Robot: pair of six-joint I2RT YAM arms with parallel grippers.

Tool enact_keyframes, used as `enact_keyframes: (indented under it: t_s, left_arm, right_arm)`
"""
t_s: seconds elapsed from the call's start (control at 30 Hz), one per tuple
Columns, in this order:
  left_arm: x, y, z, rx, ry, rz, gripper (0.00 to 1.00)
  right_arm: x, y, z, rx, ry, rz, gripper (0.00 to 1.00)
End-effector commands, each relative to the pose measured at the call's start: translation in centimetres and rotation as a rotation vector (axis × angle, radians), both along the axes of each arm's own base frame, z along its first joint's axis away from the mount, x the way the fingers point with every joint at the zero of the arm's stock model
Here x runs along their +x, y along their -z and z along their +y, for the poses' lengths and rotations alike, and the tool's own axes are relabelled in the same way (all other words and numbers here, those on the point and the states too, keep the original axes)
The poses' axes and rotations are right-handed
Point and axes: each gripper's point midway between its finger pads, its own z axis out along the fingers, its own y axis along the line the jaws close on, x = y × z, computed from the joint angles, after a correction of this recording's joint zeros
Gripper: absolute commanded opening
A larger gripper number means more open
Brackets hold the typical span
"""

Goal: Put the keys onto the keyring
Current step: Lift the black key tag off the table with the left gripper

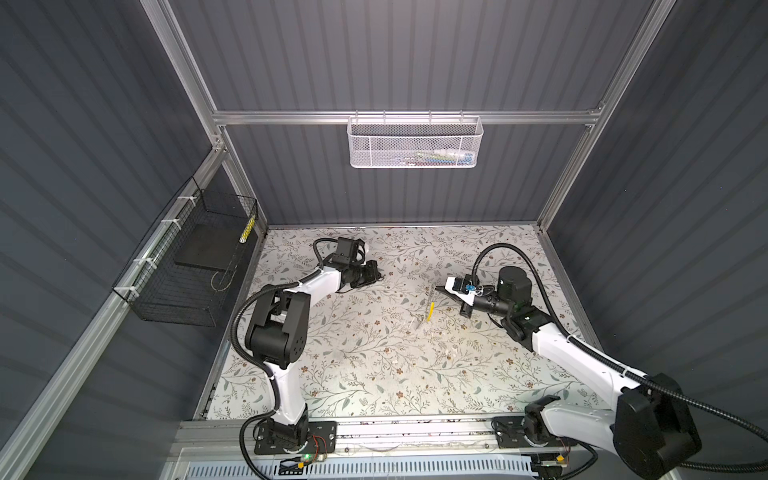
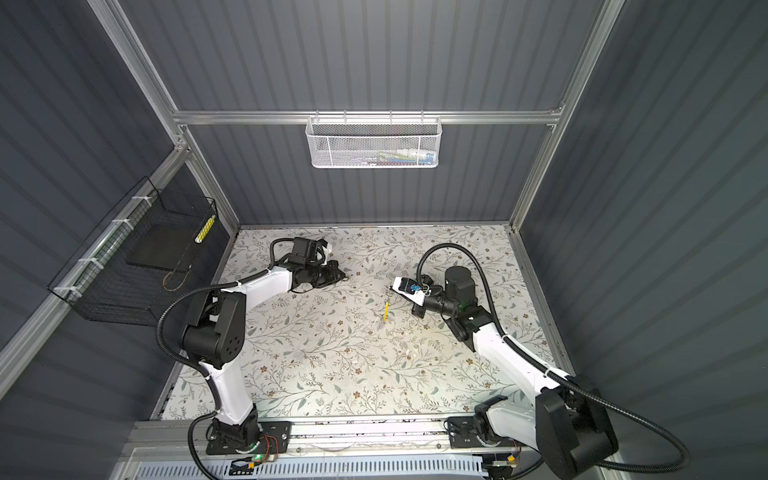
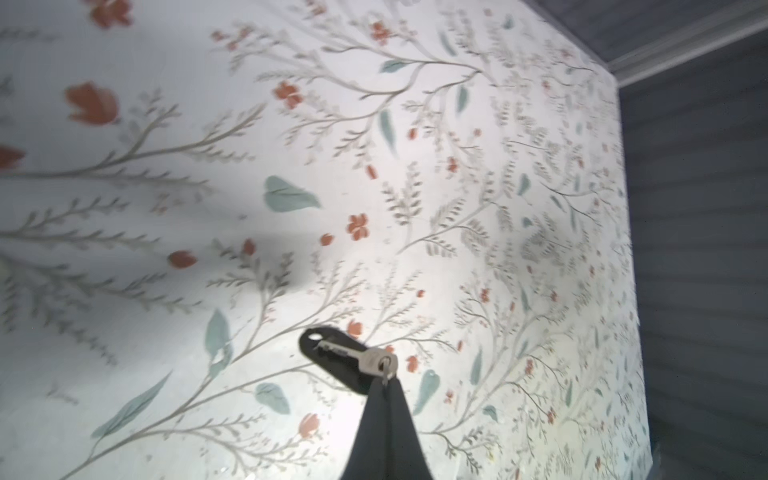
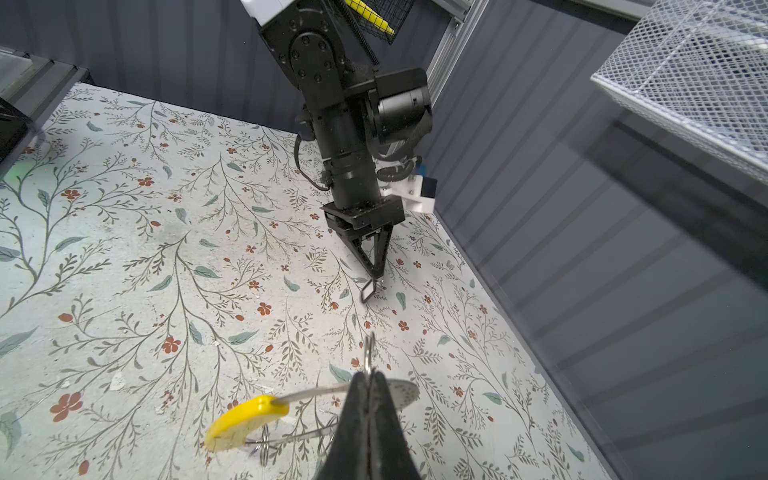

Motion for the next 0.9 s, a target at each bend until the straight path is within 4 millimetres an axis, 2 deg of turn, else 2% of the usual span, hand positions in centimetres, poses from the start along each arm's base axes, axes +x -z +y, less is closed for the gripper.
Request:
enact_keyframes:
  t_s: [0.0, 0.33, 0.63, 0.87]
  left_arm:
    - [-1.1, -3.2, -2.0, -0.075, 0.221, -0.164, 0.0]
    - [-5.9, -8.5, -4.7, -0.273, 0.576, -0.463, 0.0]
    - [-11.4, -11.9, -4.5, -0.252, 0.847, -0.848, 0.0]
    - [-13.8, -13.9, -5.3, -0.214, 0.976, -0.954, 0.0]
  right_arm:
    - [0.3, -2.0, 0.3, 0.028, -0.012, -0.047, 0.04]
    - [0.1, -1.9, -0.3, 0.017, 0.008, -0.053, 0.04]
    - [-0.1, -1.8, -0.8, -0.003, 0.028, -0.062, 0.04]
    - [-0.6, -2.0, -0.6, 0.007, -0.003, -0.052, 0.04]
